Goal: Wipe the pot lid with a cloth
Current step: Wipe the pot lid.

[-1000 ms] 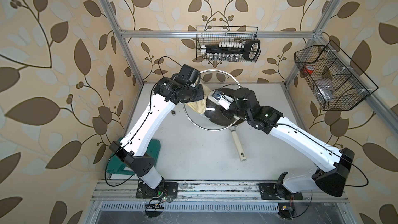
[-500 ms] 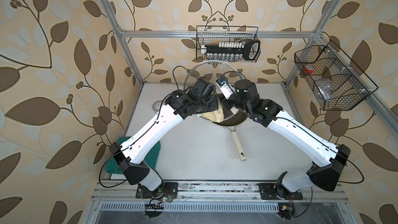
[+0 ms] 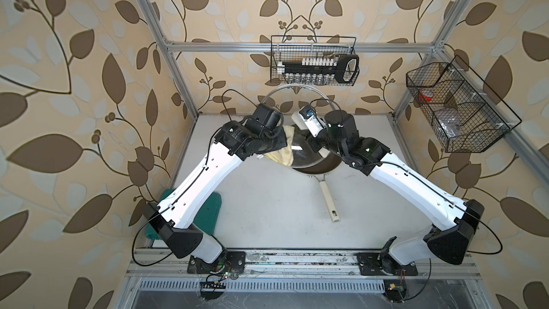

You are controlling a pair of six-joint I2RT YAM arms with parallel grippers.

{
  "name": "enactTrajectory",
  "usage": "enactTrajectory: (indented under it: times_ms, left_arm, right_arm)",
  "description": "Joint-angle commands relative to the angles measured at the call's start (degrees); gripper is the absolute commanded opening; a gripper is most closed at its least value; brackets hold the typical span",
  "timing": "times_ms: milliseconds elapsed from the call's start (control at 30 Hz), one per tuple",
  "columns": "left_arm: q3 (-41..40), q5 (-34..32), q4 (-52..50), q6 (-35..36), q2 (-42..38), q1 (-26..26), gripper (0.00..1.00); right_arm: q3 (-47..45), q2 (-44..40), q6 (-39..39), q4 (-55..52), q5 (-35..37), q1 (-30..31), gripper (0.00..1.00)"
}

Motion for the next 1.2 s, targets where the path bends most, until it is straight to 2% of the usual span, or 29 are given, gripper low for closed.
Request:
enactTrajectory:
  times_ms: [0, 133, 233, 567, 900, 1000, 1167]
  left_arm:
    - [2.0, 0.6, -0.5, 3.6, -1.5, 3.4, 0.00]
    - [5.6, 3.0, -0.3, 6.6, 1.7, 6.0, 0.00]
    - [10.4, 4.7, -1.1, 9.0, 5.3, 6.3, 0.00]
    - [30.9, 10.8, -8.2, 12.3, 19.0, 6.0, 0.00]
    - [32.3, 12.1, -6.8, 10.4, 22.0, -1.0, 0.00]
    - [31.8, 11.8, -6.8, 9.7, 21.9, -1.5, 0.00]
    - [31.6, 7.3, -6.5, 9.9, 18.9, -0.3, 0.00]
  right_arm:
    - [-0.9, -7.3, -4.5, 15.4, -6.0, 0.4, 0.00]
    - [-3.8, -9.6, -9.7, 14.5, -10.5, 0.6, 0.00]
    - [-4.7, -10.3, -13.4, 13.0, -11.3, 1.8, 0.00]
    - [-3.4, -7.0, -24.7, 11.5, -7.4, 9.2, 0.00]
    - [1.1, -2.0, -27.4, 13.6, -6.1, 10.5, 0.00]
    - [1.0, -2.2, -26.5, 14.5, -5.7, 10.1, 0.00]
    - [-1.3, -3.9, -22.3, 15.4, -5.9, 7.9, 0.00]
